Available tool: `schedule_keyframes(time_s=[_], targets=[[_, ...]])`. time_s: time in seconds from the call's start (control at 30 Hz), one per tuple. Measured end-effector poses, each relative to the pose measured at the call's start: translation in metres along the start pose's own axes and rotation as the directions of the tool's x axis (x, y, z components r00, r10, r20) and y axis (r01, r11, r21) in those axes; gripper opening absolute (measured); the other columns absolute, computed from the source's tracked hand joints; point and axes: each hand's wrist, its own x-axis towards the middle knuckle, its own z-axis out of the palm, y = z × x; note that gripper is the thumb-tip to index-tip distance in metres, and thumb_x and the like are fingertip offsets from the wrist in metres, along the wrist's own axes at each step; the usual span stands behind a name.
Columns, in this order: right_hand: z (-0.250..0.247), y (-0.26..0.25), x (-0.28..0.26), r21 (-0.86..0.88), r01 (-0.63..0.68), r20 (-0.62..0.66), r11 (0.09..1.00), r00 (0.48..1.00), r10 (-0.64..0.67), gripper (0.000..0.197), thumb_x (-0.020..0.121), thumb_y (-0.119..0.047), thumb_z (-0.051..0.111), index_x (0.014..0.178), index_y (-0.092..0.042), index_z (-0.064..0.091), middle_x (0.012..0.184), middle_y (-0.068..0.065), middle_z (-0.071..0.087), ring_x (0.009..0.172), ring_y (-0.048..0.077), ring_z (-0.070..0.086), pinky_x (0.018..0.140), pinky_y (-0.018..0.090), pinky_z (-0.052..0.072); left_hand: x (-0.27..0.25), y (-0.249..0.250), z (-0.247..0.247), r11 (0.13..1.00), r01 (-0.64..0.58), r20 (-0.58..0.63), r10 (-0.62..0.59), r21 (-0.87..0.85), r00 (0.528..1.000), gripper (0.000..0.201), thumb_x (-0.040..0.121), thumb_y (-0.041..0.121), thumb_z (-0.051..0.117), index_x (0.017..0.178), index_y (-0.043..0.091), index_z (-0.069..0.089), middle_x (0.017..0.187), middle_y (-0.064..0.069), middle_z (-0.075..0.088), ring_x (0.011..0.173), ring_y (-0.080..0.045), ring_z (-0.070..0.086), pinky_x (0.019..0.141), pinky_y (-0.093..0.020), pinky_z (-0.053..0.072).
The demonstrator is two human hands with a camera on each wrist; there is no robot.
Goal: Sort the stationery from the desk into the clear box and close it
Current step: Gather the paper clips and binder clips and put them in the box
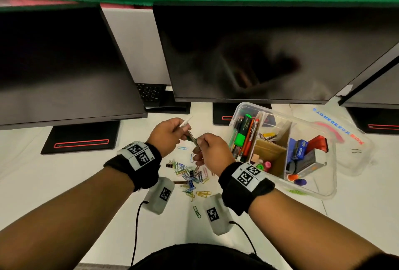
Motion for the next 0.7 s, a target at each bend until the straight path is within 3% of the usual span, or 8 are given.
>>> schedule_keyframes(time_s=[0.1, 0.17, 0.3, 0.37, 0.43, 0.47, 0.57, 0.7], targets=[[-0.032, -0.016, -0.001, 0.022, 0.035, -0.037, 0.999, 0.999, -0.034, 0.016, 0.097, -0.007, 0.042, 0.09, -0.008, 0.056, 0.072, 0.009, 0.057, 0.056, 0.017, 0.057, 0.064, 0.037, 0.057, 0.011, 0.036, 0.014, 0.997, -0.069, -0.036, 0.068, -0.04, 0.997, 0.014, 0.095, 0.018, 0.049, 0.086, 0.019, 0.061, 0.072, 0.007, 0.062, 0.056, 0.007, 0.057, 0.054, -0.007, 0.043], [-0.061, -0.02, -0.002, -0.03, 0.067, -0.077, 0.997, 0.995, -0.069, 0.015, 0.096, -0.007, 0.047, 0.087, -0.01, 0.058, 0.069, 0.007, 0.057, 0.057, 0.018, 0.057, 0.062, 0.036, 0.057, 0.018, 0.057, 0.032, 0.992, -0.109, -0.052, 0.106, -0.06, 0.993, 0.013, 0.094, 0.018, 0.052, 0.09, 0.02, 0.064, 0.073, 0.006, 0.062, 0.053, 0.007, 0.056, 0.055, -0.01, 0.043], [-0.129, -0.008, -0.003, -0.149, 0.05, -0.189, 0.988, 0.979, -0.078, 0.031, 0.094, -0.013, 0.053, 0.064, -0.02, 0.059, 0.063, 0.004, 0.058, 0.057, 0.022, 0.057, 0.068, 0.043, 0.06, 0.032, 0.088, 0.077, 0.994, -0.107, -0.078, 0.104, -0.038, 0.992, 0.017, 0.093, 0.015, 0.054, 0.097, 0.011, 0.07, 0.075, 0.002, 0.066, 0.05, 0.003, 0.053, 0.052, -0.006, 0.042], [-0.156, 0.003, -0.004, -0.22, 0.002, -0.251, 0.976, 0.966, -0.059, 0.038, 0.092, -0.012, 0.055, 0.057, -0.024, 0.057, 0.06, -0.001, 0.058, 0.062, 0.024, 0.058, 0.075, 0.045, 0.058, 0.036, 0.094, 0.093, 0.996, -0.064, -0.058, 0.067, 0.058, 0.996, 0.018, 0.092, 0.016, 0.055, 0.101, 0.011, 0.07, 0.087, -0.006, 0.072, 0.064, -0.009, 0.058, 0.066, -0.017, 0.049], [-0.182, 0.01, -0.007, -0.287, -0.058, -0.303, 0.956, 0.952, -0.033, 0.03, 0.092, -0.01, 0.055, 0.065, -0.018, 0.065, 0.067, 0.002, 0.063, 0.072, 0.027, 0.062, 0.081, 0.044, 0.057, 0.038, 0.101, 0.11, 0.976, -0.041, -0.039, 0.05, 0.214, 0.998, 0.017, 0.089, 0.019, 0.058, 0.101, 0.015, 0.069, 0.097, -0.005, 0.073, 0.083, -0.018, 0.064, 0.081, -0.027, 0.05], [-0.194, 0.014, -0.007, -0.347, -0.09, -0.318, 0.933, 0.948, -0.027, 0.023, 0.091, -0.009, 0.054, 0.076, -0.012, 0.07, 0.076, 0.007, 0.067, 0.079, 0.028, 0.064, 0.083, 0.042, 0.056, 0.038, 0.106, 0.12, 0.958, -0.041, -0.027, 0.051, 0.282, 0.998, 0.016, 0.089, 0.021, 0.058, 0.101, 0.017, 0.068, 0.1, -0.002, 0.072, 0.091, -0.018, 0.064, 0.083, -0.028, 0.049], [-0.21, 0.018, -0.004, -0.522, -0.188, -0.32, 0.832, 0.947, 0.013, 0.022, 0.09, -0.01, 0.052, 0.101, -0.005, 0.071, 0.105, 0.012, 0.07, 0.097, 0.027, 0.065, 0.085, 0.028, 0.05, 0.037, 0.114, 0.143, 0.877, -0.087, 0.035, 0.08, 0.473, 0.996, 0.017, 0.09, 0.024, 0.057, 0.103, 0.019, 0.066, 0.11, -0.001, 0.068, 0.098, -0.018, 0.061, 0.079, -0.025, 0.044], [-0.207, 0.015, -0.005, -0.6, -0.217, -0.236, 0.77, 0.968, 0.088, 0.024, 0.091, -0.012, 0.054, 0.112, -0.007, 0.065, 0.113, 0.012, 0.065, 0.105, 0.026, 0.061, 0.086, 0.028, 0.047, 0.037, 0.117, 0.163, 0.834, -0.099, 0.12, 0.04, 0.542, 0.992, 0.029, 0.09, 0.018, 0.054, 0.119, 0.02, 0.058, 0.119, -0.005, 0.065, 0.106, -0.022, 0.061, 0.091, -0.03, 0.05]])
